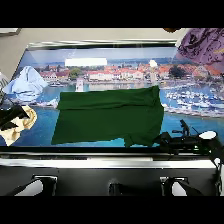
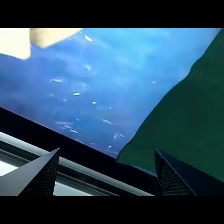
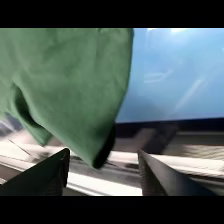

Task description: Fold the clothes and pants, and hang the long-sleeved shirts on hangers.

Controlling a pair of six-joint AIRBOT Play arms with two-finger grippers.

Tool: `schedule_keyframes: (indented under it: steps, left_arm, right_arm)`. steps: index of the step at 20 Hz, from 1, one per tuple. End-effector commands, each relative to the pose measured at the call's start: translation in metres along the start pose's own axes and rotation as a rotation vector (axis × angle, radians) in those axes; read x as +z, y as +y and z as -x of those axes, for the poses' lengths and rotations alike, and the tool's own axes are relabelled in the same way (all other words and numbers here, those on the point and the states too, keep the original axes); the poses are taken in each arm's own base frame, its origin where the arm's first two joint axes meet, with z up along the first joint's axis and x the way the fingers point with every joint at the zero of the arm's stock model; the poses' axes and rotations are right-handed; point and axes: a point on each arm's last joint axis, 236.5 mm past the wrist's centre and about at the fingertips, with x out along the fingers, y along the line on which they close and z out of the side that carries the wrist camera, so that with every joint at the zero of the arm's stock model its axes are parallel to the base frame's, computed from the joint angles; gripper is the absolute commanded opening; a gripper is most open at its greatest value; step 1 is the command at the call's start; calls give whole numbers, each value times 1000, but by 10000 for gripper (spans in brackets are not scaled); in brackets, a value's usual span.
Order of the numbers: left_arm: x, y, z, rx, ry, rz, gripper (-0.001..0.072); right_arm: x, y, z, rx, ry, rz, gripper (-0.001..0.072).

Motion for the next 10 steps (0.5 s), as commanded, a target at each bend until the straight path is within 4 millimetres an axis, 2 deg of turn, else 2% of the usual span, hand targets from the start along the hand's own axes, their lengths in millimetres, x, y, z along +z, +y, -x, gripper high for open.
schedule_keyframes:
  steps: [1,6,8,9,10]
  left_arm:
    - [-7,-1,-5,-10,16,3,675]
    - [-7,-2,-5,-11,18,1,675]
    - [-7,-2,-5,-14,18,1,675]
    - [-8,-2,-5,-14,21,3,675]
    - [-13,-3,-5,-17,45,25,675]
  right_arm:
    - [11,11,-4,68,-65,-41,417]
    - [6,13,-8,96,-56,-72,379]
    - [2,14,-12,112,-50,-94,333]
    - [0,14,-13,116,-43,-100,260]
    - [-2,13,-13,116,-37,-99,92]
